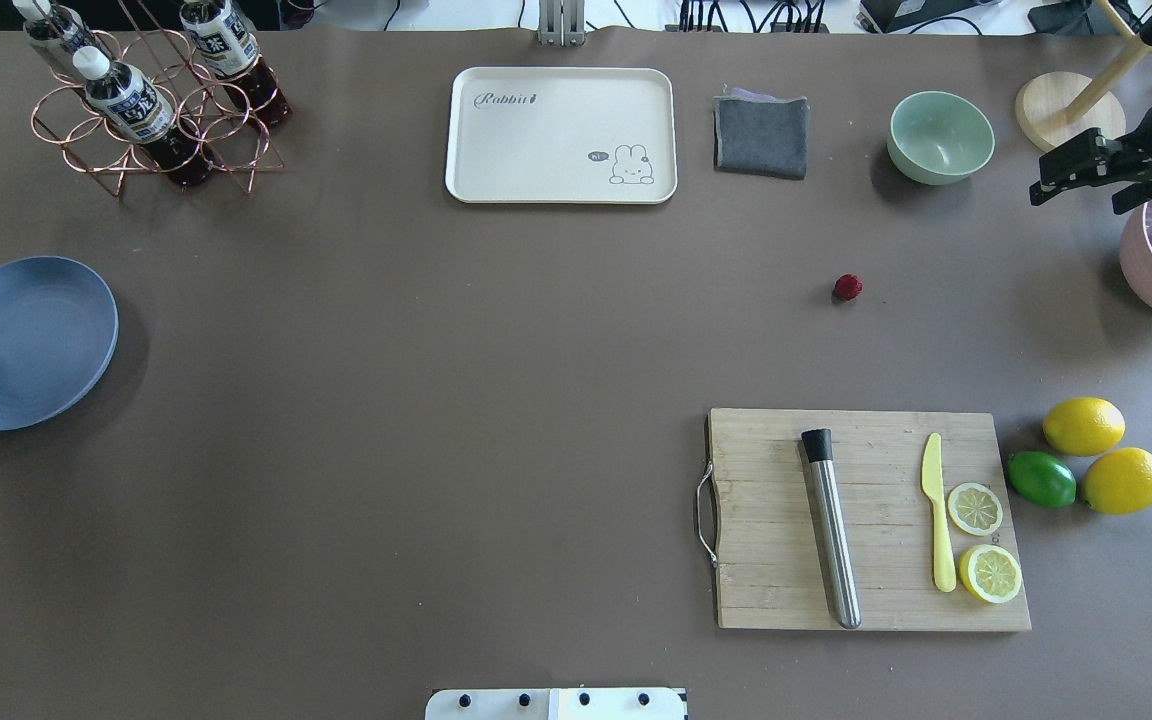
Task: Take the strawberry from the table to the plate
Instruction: 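Move the right gripper toward the strawberry while the left approaches the blue plate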
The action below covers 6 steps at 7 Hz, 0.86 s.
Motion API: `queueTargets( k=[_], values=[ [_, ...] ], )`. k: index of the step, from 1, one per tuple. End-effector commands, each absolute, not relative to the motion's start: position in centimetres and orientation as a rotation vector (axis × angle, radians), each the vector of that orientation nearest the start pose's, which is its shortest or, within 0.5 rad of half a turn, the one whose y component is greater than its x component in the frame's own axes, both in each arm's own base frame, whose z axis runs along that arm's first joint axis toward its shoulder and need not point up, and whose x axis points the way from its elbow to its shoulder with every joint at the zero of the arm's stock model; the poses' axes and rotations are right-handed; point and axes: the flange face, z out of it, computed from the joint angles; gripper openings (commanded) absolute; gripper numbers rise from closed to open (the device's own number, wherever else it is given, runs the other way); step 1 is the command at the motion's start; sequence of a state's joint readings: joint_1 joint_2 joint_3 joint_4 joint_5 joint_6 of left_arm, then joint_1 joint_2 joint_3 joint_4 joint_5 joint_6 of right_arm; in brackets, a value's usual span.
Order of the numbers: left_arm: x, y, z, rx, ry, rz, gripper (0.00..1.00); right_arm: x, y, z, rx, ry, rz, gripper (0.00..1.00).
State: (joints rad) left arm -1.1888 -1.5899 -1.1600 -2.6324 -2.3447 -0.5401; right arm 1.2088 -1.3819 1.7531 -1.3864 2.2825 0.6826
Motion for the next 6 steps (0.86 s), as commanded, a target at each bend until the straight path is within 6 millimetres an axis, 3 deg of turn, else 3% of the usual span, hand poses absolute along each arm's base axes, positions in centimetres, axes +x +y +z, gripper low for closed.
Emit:
queueTargets(
  k=[1,3,4,6],
  values=[
    [12.5,-48.0,73.3,0.223,0.956,0.110,0.00,-13.8,-55.7,44.8,0.120,-0.867,0.100,1.00],
    [11.8,-47.3,73.2,0.147,1.036,0.106,0.00,-13.8,-55.6,44.2,0.130,-0.872,0.095,1.00],
    [11.0,-48.4,71.8,0.107,1.069,0.083,0.00,-13.8,-55.6,44.3,0.129,-0.872,0.096,1.00],
    [10.2,-51.7,66.3,0.056,1.166,0.072,0.00,-13.7,-55.6,44.3,0.129,-0.872,0.099,1.00]
  ],
)
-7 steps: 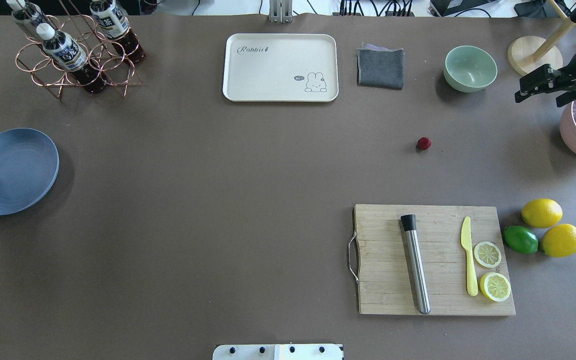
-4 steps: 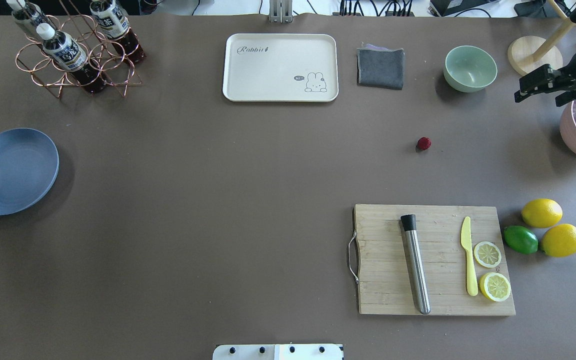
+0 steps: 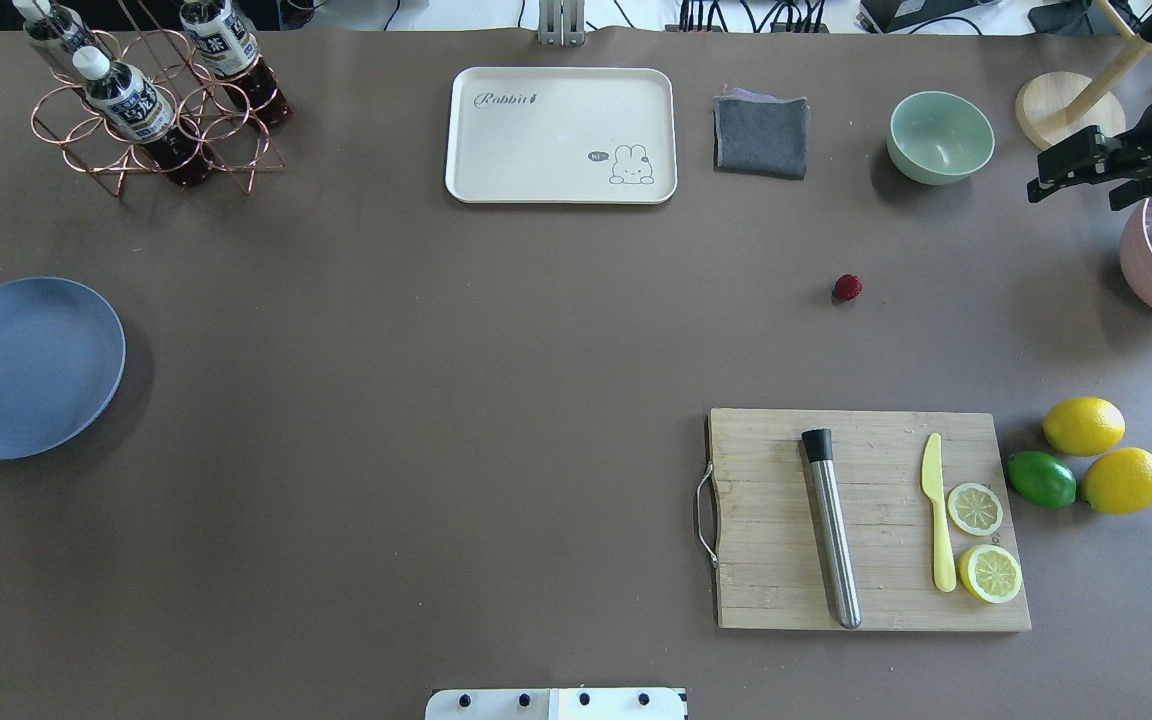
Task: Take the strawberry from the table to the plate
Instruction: 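Move the right gripper toward the strawberry while the left approaches the blue plate, then drag the blue plate inward with the left gripper while the right lowers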
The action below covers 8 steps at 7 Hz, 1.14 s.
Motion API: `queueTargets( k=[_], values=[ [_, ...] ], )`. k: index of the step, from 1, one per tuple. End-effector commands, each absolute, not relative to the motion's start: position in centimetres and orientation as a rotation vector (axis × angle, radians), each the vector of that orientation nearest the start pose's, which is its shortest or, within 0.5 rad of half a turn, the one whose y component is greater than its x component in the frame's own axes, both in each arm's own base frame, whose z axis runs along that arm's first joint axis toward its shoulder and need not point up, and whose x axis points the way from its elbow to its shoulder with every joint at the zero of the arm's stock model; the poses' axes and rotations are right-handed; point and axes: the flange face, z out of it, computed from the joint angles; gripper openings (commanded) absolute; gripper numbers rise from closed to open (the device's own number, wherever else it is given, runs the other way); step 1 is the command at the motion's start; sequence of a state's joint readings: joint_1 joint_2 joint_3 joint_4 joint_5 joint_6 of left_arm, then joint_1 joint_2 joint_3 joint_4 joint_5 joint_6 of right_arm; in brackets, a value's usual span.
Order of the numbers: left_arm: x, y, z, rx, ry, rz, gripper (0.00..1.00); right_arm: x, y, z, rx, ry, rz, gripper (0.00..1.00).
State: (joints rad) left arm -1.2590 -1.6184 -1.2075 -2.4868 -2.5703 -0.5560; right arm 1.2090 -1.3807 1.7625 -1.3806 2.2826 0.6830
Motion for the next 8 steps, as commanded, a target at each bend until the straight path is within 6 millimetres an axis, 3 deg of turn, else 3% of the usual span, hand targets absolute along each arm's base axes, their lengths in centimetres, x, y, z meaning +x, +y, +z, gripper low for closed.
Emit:
queueTargets(
  k=[1,2,3,4,6,7,8],
  values=[
    [9.7,-52.7,64.7,0.042,1.200,0.070,0.00,-13.7,-55.6,44.3,0.130,-0.871,0.097,1.00],
    [10.1,-54.2,62.4,-0.004,1.257,0.066,0.00,-13.7,-55.6,44.3,0.130,-0.871,0.097,1.00],
    [10.9,-55.8,58.8,-0.020,1.272,0.029,0.00,-13.3,-55.7,44.3,0.136,-0.871,0.102,1.00],
    [12.8,-56.1,54.4,-0.027,1.266,-0.023,0.00,-13.3,-55.7,44.4,0.139,-0.866,0.106,1.00],
    [19.0,-53.9,46.4,-0.044,1.263,-0.059,0.00,-13.8,-55.8,44.5,0.144,-0.850,0.103,1.00],
    [23.0,-52.7,42.1,-0.035,1.262,-0.090,0.00,-15.3,-56.1,44.1,0.156,-0.826,0.102,1.00],
    [27.8,-50.3,38.8,-0.024,1.258,-0.107,0.00,-18.6,-56.2,42.9,0.168,-0.806,0.077,1.00]
  ],
)
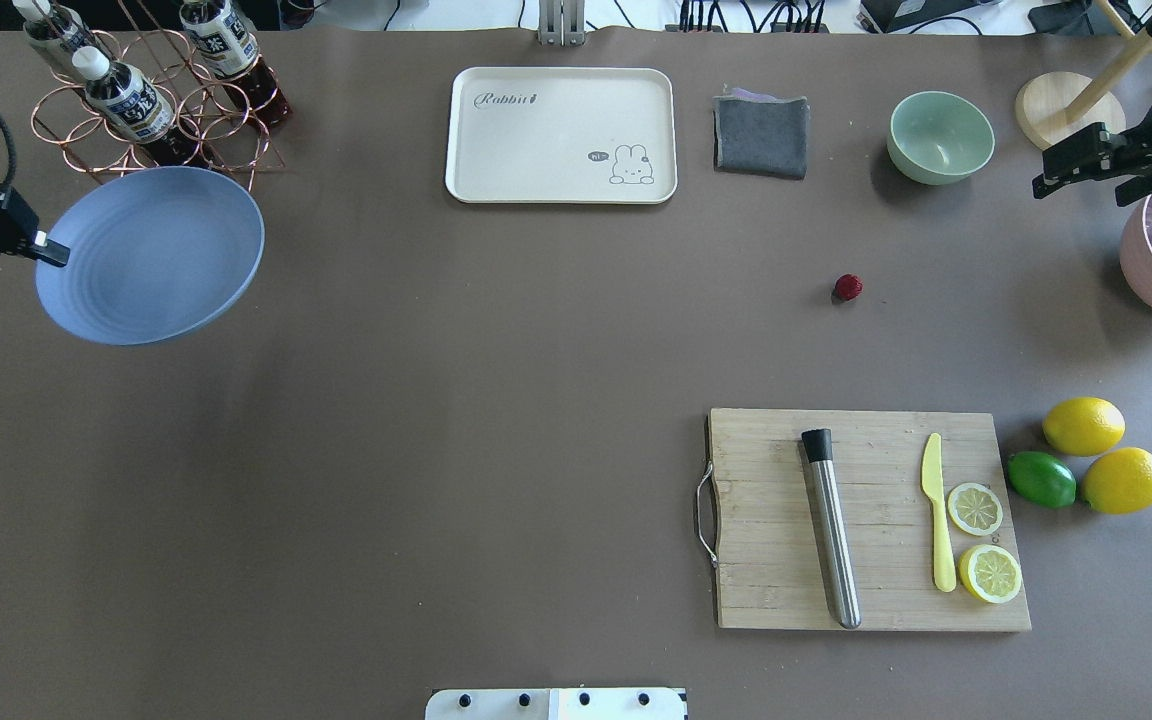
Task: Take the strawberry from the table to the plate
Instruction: 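Drag the blue plate inward with the left gripper while the right lowers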
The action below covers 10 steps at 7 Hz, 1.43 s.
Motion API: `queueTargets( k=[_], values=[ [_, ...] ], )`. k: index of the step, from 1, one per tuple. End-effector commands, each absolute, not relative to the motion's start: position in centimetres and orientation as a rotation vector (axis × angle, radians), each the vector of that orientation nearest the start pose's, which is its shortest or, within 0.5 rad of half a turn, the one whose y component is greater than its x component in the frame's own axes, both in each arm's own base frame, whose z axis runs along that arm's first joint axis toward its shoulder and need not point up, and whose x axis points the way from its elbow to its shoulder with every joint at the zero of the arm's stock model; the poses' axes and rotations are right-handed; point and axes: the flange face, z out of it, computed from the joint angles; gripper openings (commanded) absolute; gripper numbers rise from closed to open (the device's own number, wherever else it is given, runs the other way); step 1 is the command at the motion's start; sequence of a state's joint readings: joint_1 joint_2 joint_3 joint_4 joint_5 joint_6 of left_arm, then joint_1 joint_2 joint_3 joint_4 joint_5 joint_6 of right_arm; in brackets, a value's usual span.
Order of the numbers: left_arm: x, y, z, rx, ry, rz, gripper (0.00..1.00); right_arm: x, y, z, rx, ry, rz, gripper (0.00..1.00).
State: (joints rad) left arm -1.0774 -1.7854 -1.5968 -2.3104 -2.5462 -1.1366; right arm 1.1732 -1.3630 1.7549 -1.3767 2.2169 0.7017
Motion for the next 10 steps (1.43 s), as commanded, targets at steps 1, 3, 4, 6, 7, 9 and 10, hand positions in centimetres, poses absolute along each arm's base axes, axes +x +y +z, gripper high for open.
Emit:
queueTargets(
  k=[1,3,4,6,7,9,10],
  values=[
    [30.8,-49.2,36.0,-0.004,1.270,-0.128,0.00,-20.6,-56.5,41.8,0.162,-0.814,0.062,1.00],
    [36.6,-47.5,30.9,0.025,1.304,-0.176,0.00,-23.1,-57.2,43.1,0.120,-0.807,0.043,1.00],
    [40.1,-45.5,30.1,0.043,1.298,-0.188,0.00,-24.8,-57.3,44.1,0.082,-0.797,0.056,1.00],
    [46.0,-42.0,27.8,0.058,1.309,-0.204,0.00,-28.0,-56.5,43.3,0.045,-0.805,0.074,1.00],
    [48.5,-40.3,26.7,0.084,1.294,-0.212,0.00,-28.7,-56.2,43.3,0.040,-0.804,0.064,1.00],
    [52.7,-37.5,24.4,0.105,1.257,-0.209,0.00,-30.3,-55.8,43.9,0.042,-0.823,0.069,1.00],
    [53.3,-37.8,24.6,0.107,1.250,-0.211,0.00,-31.4,-55.9,45.3,0.044,-0.834,0.075,1.00]
  ],
)
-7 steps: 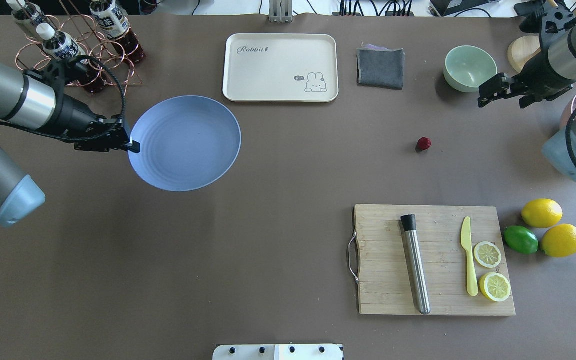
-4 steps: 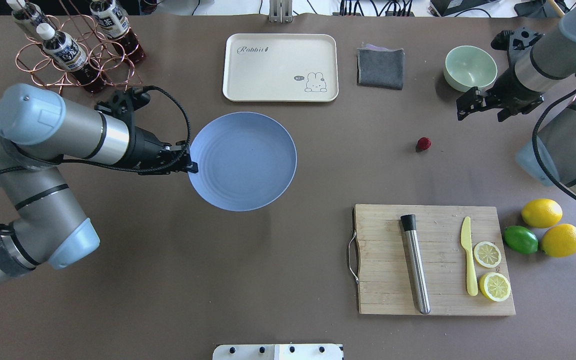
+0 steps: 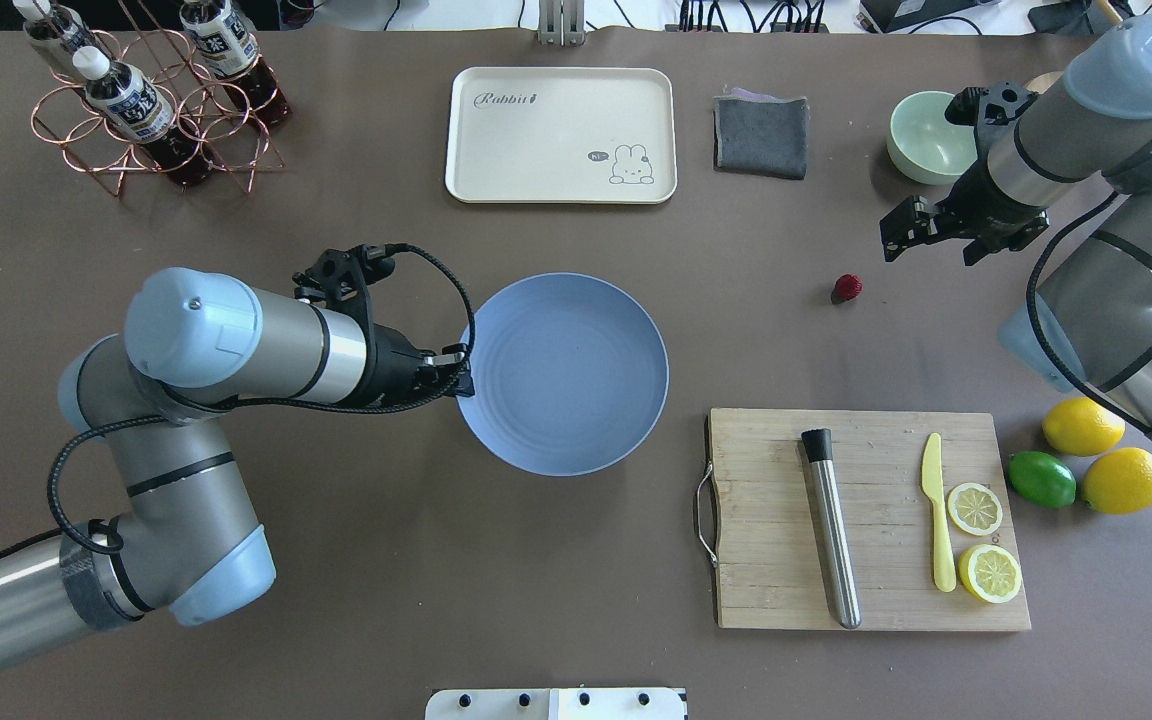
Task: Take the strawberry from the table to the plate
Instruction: 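Drag the blue plate inward with the left gripper while the right lowers, then lower the right gripper and grasp the red strawberry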
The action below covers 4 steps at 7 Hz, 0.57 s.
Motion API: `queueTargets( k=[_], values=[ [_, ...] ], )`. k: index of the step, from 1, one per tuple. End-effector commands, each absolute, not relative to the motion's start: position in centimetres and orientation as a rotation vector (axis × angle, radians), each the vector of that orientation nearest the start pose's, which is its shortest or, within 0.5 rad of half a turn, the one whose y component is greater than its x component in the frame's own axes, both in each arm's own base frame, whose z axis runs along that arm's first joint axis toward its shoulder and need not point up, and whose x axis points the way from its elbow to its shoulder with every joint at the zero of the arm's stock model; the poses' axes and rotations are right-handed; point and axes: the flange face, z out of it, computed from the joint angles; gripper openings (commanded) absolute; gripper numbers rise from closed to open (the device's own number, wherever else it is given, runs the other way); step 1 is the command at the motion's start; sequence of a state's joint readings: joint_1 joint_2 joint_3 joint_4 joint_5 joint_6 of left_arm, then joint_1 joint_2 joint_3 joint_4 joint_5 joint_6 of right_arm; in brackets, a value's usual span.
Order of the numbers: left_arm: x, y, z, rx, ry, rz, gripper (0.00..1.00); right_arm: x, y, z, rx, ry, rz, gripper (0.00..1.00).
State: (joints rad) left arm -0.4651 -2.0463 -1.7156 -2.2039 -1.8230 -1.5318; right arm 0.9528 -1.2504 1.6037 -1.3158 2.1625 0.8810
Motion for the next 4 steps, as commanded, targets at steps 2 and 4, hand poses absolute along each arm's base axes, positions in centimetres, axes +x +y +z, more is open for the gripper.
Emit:
queueTargets(
  k=[2,4],
  values=[
    [54.2,-38.7,26.4,0.110,1.208,-0.222,0.00,-32.4,-55.6,45.6,0.042,-0.837,0.073,1.00],
    [54.8,-39.6,28.1,0.130,1.176,-0.240,0.00,-33.4,-55.4,45.1,0.036,-0.843,0.076,1.00]
  ],
)
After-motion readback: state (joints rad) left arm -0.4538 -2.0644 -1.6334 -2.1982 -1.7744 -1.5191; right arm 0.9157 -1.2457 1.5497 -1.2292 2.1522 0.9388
